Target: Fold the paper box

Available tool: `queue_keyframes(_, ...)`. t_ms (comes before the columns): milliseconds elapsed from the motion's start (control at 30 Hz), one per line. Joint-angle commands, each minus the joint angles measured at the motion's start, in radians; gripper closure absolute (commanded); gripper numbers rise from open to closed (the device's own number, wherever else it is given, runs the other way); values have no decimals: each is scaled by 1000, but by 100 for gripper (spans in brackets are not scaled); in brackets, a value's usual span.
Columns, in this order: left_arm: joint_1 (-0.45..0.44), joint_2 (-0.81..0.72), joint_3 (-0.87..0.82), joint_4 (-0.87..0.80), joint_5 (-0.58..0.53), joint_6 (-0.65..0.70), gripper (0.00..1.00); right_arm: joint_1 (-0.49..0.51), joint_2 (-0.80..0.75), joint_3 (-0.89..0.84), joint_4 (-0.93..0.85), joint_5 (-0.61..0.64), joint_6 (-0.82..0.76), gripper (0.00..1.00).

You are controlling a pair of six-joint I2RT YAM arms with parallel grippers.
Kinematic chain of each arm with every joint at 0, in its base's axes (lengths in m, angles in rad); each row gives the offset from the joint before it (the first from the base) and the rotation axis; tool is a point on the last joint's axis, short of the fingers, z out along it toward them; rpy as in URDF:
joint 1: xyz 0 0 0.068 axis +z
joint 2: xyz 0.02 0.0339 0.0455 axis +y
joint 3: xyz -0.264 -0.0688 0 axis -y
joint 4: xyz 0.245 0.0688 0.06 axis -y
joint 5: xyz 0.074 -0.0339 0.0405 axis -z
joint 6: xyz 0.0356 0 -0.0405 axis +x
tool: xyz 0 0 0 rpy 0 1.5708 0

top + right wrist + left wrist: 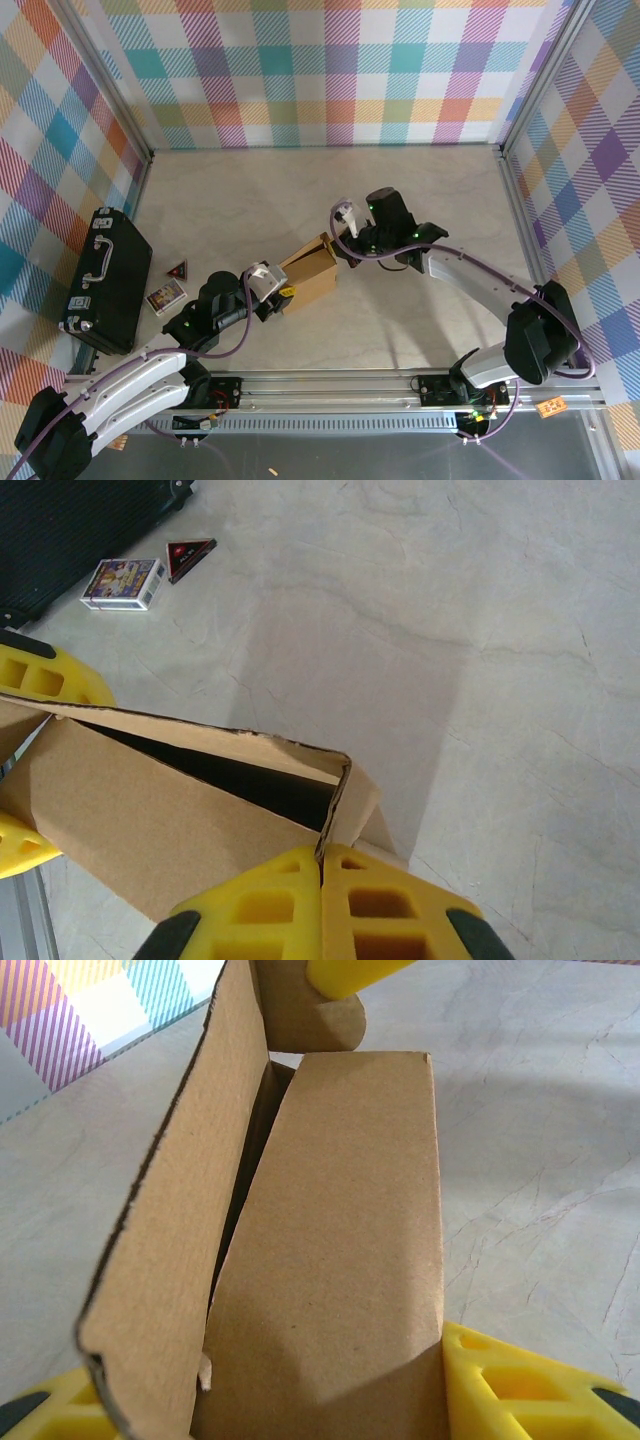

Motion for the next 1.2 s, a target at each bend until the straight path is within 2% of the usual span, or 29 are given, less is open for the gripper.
queue_keyframes(0,-16,0,18,-47,-8,11,62,23,-20,-42,-22,-4,-5,100)
queue_keyframes(300,-15,-3,18,-47,-20,5,62,40,-48,-100,-18,34,8,100)
queue_keyframes(600,-17,0,20,-47,-35,-1,63,46,-59,-174,28,62,-99,100)
queue_keyframes(1000,-17,-17,9,-35,-67,-10,63,52,-86,-245,75,22,-45,100)
queue_keyframes(1167,-18,-26,5,-16,-72,-24,63,58,-66,-281,149,-45,87,100)
